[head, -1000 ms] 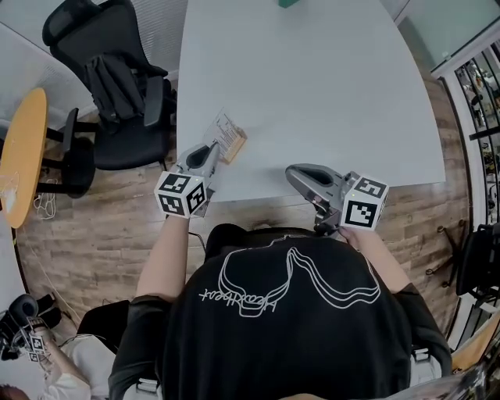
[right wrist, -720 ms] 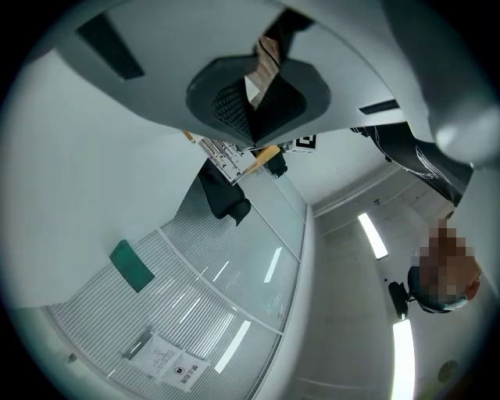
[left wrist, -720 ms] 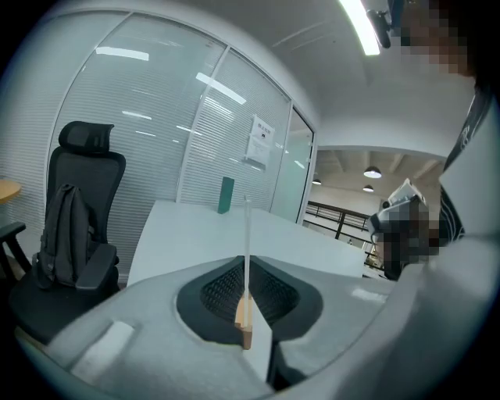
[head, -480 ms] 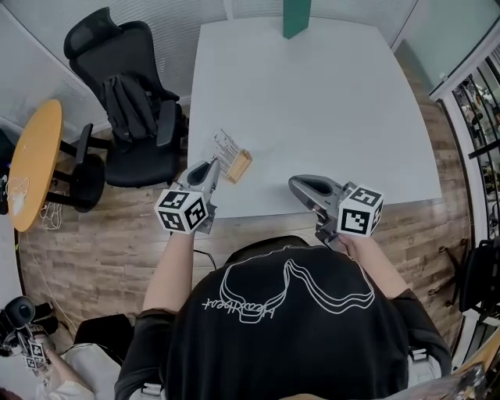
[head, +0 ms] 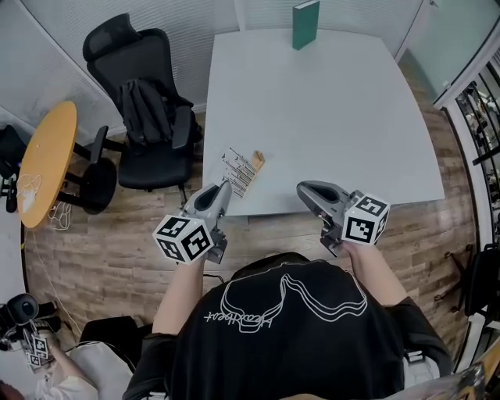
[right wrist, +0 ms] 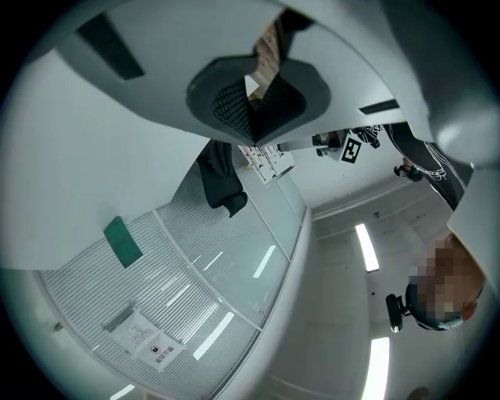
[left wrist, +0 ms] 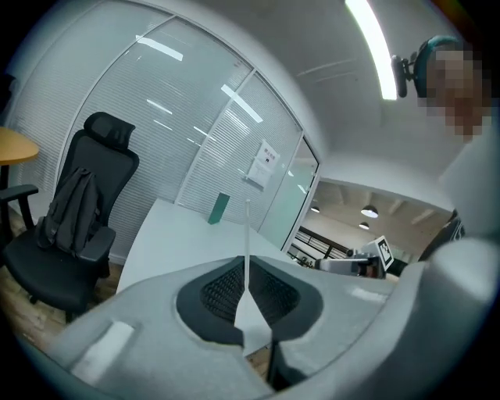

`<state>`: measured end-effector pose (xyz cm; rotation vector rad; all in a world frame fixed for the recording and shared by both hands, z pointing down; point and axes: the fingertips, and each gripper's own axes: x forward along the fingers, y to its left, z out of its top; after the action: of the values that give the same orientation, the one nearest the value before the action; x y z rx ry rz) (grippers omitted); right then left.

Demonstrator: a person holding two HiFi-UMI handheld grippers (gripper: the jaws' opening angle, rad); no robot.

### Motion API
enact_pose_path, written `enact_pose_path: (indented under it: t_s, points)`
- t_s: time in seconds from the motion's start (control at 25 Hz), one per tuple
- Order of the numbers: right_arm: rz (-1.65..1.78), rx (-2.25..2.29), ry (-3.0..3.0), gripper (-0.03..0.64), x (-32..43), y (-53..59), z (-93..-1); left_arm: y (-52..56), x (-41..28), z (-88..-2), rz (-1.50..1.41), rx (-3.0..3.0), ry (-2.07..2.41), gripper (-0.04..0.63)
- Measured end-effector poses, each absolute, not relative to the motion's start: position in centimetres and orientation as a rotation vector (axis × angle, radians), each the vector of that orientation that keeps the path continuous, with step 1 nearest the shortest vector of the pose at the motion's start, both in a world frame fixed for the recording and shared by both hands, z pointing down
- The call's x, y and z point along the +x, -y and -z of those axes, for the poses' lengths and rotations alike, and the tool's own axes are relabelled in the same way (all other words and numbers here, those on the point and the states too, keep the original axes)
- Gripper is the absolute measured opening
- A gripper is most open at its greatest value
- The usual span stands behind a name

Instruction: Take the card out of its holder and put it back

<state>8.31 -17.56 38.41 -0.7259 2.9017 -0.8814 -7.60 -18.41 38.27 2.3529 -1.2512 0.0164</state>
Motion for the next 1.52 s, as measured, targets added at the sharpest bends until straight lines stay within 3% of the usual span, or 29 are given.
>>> enact_pose_path:
  t_s: [0.72,1.52]
  points:
    - [0.861,-0.706,-2.915,0.009,3.6,6.1,-35.8,3.9,-7.9,-35.3,0.015,2.361,1.106,0.025]
    - [0.872,-0.712,-2.920,0.009,3.9,3.3,-37.2,2.4,-7.8,-35.2,0.005,2.363,1.132,0.025]
